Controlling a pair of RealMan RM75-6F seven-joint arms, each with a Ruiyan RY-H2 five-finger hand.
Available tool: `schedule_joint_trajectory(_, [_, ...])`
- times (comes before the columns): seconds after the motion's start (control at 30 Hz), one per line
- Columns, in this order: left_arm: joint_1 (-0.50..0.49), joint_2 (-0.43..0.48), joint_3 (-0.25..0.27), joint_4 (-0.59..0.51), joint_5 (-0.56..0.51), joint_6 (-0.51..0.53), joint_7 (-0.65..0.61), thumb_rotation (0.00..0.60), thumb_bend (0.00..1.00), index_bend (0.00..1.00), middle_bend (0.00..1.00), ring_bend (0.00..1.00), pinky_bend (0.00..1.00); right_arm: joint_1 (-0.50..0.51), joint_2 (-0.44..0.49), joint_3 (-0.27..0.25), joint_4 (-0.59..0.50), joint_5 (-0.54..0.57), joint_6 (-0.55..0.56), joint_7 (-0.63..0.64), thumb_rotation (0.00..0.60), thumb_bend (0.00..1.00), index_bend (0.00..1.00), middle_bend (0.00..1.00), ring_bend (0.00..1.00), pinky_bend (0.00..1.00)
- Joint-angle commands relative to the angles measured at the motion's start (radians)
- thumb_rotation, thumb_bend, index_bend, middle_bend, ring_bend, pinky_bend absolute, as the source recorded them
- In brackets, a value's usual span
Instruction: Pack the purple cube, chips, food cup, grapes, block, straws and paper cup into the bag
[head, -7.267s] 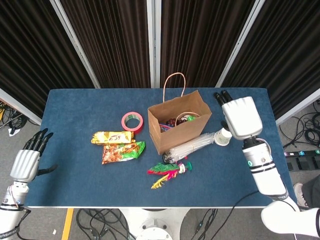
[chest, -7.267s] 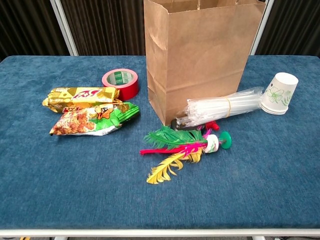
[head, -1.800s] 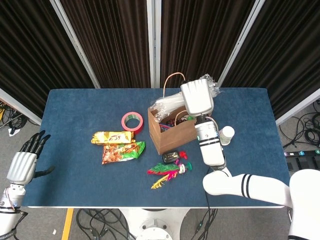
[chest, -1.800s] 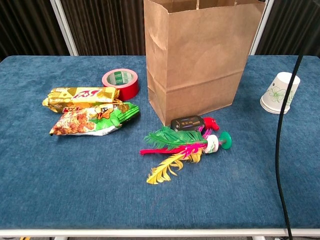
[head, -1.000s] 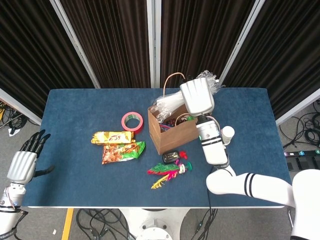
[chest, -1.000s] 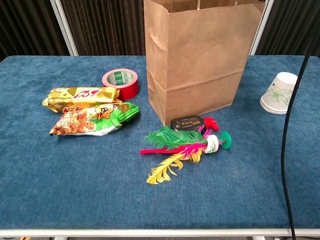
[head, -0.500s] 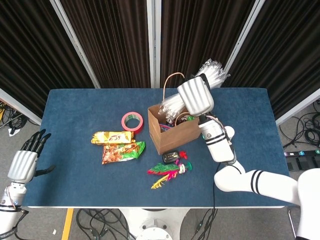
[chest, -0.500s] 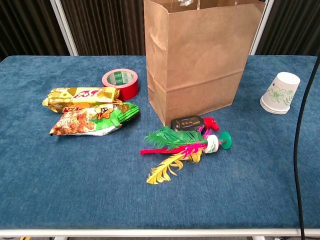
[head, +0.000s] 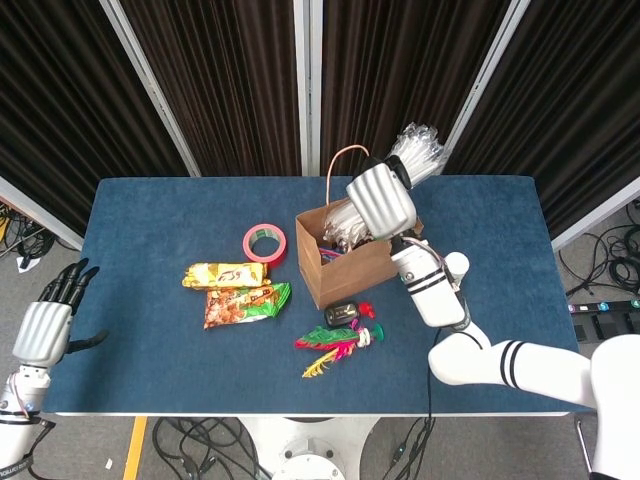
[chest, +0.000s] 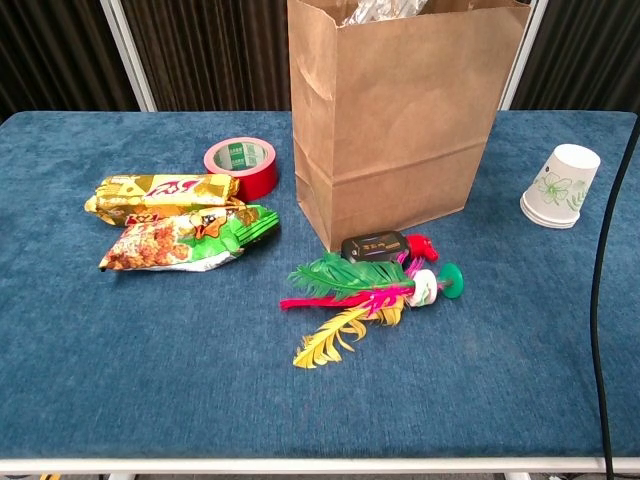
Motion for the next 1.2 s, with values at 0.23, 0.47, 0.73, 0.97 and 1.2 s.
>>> schedule_joint_trajectory(0.23, [0.002,-0.001,-0.001,0.005,-0.001,0.003,-0.007,0.6,0.08,0.11,0.09,0.03,0.2,0.008,-0.002,0.022,-0.039,0.078,-0.016,-0.015,0.6,0.0,0.49,0.47,0.85,0.87])
schedule_joint_trajectory(0.47, [-0.001,-0.002,-0.002,0.001,0.002,0.004,-0.006,0.6,0.08,0.11,0.09,0.03,0.2,0.023,0.027,0.033,-0.082,0.07,-0.016,-0.01,0.6,0.0,0.29,0.26,0.82,0.87])
schedule_joint_trajectory(0.73, [0.0,-0.001,-0.003,-0.003,0.002,0.007,-0.006,0.6,0.08,0.11,0.09,0.04,0.2,0.021,0.054,0.038,-0.129,0.043,0.007,0.015,0.6,0.0,0.29,0.25,0.82,0.87])
schedule_joint_trajectory(0.97, [-0.001,-0.001,-0.002,-0.003,0.004,0.009,-0.007,0.6,0.08,0.11,0.09,0.03,0.2,0.005,0.102,0.121,-0.223,-0.004,0.098,0.109,0.6,0.0,0.29,0.25,0.82,0.87])
schedule_joint_trajectory(1.2, [0.0,-0.001,-0.002,-0.009,0.005,0.011,-0.004,0.6,0.08,0.11,0.09,0.03,0.2,-0.082,0.111,0.243,-0.292,0.076,0.191,0.368,0.6,0.0,0.29,0.26,0.82,0.87])
